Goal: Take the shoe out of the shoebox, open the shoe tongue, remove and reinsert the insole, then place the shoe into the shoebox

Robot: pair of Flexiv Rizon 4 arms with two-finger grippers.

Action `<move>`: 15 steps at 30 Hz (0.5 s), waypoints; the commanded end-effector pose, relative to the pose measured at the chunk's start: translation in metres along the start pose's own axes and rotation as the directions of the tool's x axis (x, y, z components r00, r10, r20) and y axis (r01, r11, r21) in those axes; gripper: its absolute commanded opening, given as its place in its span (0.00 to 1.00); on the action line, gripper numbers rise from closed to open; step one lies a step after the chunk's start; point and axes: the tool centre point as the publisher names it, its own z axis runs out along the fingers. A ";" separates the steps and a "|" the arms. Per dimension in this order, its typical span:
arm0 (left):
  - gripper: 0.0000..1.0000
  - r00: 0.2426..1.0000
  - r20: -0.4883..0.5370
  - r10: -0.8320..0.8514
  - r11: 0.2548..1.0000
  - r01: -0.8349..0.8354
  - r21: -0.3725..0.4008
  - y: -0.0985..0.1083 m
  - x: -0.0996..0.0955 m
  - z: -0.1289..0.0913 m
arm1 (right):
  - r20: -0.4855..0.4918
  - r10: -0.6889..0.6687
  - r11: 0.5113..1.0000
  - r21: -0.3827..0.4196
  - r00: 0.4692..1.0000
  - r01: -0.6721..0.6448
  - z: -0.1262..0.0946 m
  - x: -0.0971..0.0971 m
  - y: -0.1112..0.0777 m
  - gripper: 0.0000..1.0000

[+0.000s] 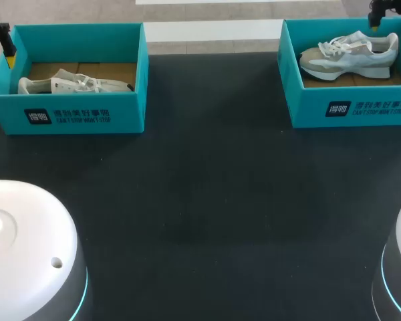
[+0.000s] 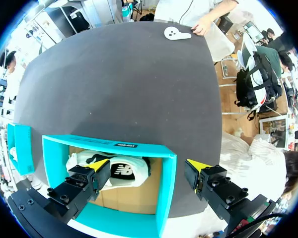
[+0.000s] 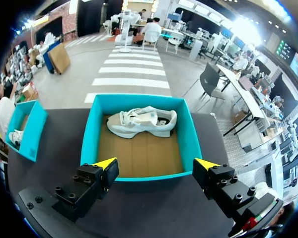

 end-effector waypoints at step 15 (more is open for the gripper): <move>1.00 1.000 -0.003 -0.001 1.000 0.001 -0.002 -0.001 0.000 0.000 | 0.059 0.054 0.994 0.090 0.997 -0.059 0.117 -0.037 0.067 1.00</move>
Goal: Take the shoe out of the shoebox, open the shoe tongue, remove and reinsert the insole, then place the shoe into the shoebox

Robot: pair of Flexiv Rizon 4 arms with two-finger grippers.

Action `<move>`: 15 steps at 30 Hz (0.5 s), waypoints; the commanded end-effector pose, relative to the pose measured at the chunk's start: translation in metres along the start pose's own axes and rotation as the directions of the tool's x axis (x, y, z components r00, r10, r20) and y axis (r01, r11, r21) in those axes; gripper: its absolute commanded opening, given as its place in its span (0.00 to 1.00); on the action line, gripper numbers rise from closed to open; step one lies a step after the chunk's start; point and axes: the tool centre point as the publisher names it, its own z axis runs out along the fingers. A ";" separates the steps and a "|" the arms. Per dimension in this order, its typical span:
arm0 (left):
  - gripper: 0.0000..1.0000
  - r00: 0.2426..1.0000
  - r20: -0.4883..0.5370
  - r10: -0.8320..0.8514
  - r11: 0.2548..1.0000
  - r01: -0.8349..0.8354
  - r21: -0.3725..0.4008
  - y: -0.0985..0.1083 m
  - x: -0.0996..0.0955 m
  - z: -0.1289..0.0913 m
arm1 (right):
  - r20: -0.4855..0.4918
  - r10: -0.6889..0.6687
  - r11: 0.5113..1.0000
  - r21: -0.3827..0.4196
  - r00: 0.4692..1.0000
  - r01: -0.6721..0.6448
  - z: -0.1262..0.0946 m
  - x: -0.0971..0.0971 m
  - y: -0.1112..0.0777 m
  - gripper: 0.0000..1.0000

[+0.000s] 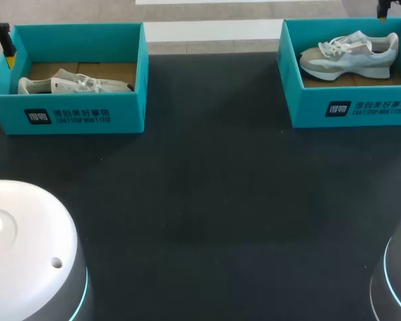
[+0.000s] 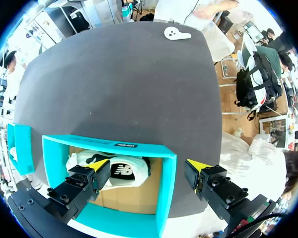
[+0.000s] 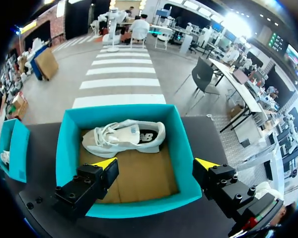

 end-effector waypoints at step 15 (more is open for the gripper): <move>1.00 1.000 -0.003 0.000 1.000 0.000 -0.002 -0.001 0.000 0.000 | 0.028 -0.016 0.999 0.052 0.999 0.014 0.023 0.000 0.015 1.00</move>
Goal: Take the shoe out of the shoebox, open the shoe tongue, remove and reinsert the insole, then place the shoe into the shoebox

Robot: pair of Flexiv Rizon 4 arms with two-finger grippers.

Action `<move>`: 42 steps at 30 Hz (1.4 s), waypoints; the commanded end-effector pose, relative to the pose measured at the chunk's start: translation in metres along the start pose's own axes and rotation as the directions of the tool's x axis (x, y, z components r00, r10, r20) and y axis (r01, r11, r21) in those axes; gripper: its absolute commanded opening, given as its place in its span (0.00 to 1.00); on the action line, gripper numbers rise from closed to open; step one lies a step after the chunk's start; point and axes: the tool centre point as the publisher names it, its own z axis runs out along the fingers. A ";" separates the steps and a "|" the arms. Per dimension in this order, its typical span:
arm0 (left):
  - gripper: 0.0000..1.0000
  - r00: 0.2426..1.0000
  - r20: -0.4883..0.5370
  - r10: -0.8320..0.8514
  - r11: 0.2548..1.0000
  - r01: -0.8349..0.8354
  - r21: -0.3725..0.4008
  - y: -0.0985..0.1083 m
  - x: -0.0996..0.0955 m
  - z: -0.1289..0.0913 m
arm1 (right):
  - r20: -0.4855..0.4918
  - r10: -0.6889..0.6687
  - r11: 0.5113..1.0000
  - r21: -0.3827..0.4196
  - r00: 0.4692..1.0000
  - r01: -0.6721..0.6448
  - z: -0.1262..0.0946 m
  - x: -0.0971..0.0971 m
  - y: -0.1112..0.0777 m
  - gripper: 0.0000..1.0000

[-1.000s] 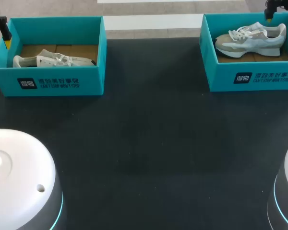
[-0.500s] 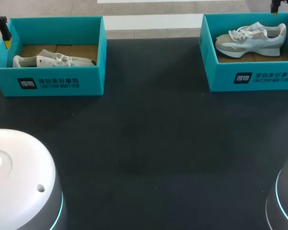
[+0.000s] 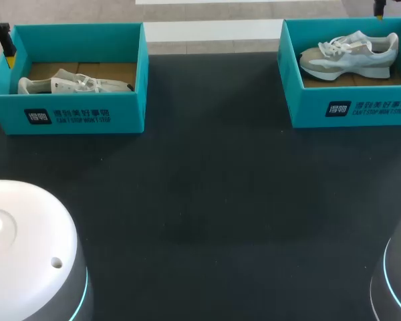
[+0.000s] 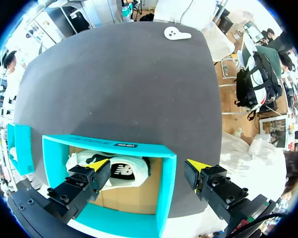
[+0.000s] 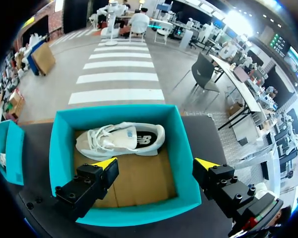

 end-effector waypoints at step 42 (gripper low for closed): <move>1.00 1.000 -0.003 0.000 1.000 0.000 -0.002 -0.001 0.000 0.000 | -0.139 0.015 0.975 0.221 0.990 0.016 0.142 -0.023 0.007 1.00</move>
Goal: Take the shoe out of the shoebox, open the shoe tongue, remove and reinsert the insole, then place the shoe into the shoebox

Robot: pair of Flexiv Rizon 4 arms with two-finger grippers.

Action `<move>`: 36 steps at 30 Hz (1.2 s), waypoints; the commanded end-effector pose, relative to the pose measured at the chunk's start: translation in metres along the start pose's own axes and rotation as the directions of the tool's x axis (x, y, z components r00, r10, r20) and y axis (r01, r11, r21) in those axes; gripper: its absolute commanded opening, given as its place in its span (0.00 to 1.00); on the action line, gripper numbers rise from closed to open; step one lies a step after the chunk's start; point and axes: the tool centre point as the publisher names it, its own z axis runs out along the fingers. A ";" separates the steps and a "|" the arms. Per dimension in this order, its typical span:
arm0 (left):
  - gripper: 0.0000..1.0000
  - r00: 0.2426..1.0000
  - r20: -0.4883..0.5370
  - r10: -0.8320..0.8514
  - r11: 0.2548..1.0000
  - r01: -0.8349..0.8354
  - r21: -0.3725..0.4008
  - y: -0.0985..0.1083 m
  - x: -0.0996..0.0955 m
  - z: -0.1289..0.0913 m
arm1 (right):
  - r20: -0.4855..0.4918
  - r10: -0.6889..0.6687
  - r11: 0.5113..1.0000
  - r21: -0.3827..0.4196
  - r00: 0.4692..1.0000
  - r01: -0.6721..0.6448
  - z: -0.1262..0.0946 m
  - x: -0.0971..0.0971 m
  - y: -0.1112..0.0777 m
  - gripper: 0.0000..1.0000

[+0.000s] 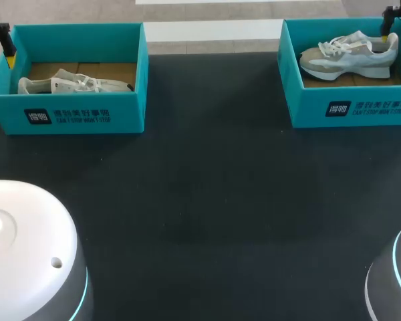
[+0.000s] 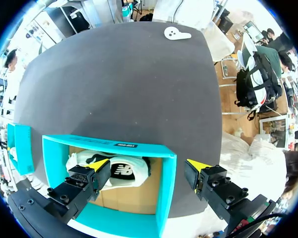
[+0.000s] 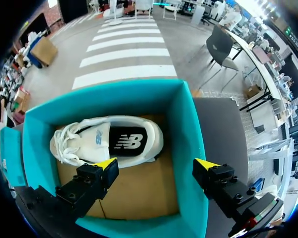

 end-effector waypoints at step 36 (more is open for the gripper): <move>1.00 1.000 -0.003 0.000 1.000 0.000 -0.002 -0.001 0.000 0.000 | 0.012 -0.051 0.997 0.063 0.999 0.050 0.056 0.004 0.020 0.84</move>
